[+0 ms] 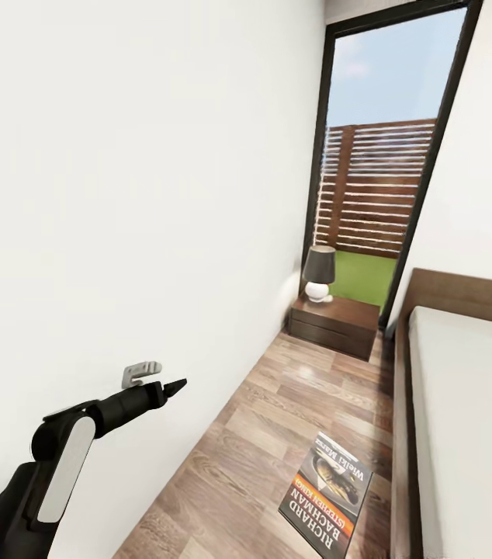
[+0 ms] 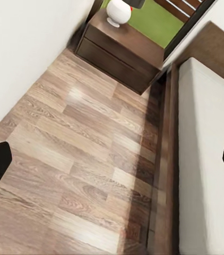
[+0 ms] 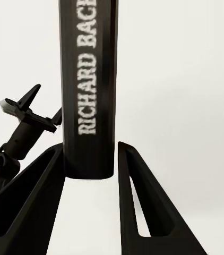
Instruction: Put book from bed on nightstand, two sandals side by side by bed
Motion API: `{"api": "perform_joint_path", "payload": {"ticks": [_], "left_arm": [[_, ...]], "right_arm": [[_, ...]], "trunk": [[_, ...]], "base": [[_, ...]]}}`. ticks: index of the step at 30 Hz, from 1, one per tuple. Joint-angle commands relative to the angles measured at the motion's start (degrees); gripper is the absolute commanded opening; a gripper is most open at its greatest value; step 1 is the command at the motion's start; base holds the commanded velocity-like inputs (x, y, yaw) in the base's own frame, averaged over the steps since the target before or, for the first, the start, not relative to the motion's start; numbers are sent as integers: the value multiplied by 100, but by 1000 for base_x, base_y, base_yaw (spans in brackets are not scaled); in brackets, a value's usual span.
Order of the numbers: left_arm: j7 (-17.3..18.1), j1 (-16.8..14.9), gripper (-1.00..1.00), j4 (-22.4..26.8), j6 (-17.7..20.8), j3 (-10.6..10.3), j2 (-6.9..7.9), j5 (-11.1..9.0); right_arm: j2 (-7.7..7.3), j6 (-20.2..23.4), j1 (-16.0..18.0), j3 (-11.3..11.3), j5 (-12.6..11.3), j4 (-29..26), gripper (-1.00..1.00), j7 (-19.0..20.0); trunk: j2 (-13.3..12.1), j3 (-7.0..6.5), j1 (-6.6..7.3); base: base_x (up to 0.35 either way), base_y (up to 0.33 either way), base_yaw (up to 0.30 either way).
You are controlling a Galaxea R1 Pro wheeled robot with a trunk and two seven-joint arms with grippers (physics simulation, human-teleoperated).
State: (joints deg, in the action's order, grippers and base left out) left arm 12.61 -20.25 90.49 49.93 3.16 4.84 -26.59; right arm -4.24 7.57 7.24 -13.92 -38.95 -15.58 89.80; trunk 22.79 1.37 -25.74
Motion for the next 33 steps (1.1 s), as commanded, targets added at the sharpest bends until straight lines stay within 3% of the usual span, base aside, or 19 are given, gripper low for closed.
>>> {"api": "perform_joint_path", "payload": {"ticks": [1, 24, 33], "left_arm": [[41, -5, 100, 5, 28, 10, 0, 23], [49, -5, 100, 7, 33, 10, 0, 22], [49, -5, 100, 5, 31, 10, 0, 22]], "right_arm": [[0, 60, 5, 12, -24, 3, -100, 20], [2, 60, 5, 12, -16, 3, -100, 20], [2, 60, 5, 17, -16, 1, -100, 20]], "trunk": [[13, 6, -4], [13, -138, -4], [13, -159, -4]], "base": [[63, 109, -175], [75, 107, -159], [117, 127, -63]]}}
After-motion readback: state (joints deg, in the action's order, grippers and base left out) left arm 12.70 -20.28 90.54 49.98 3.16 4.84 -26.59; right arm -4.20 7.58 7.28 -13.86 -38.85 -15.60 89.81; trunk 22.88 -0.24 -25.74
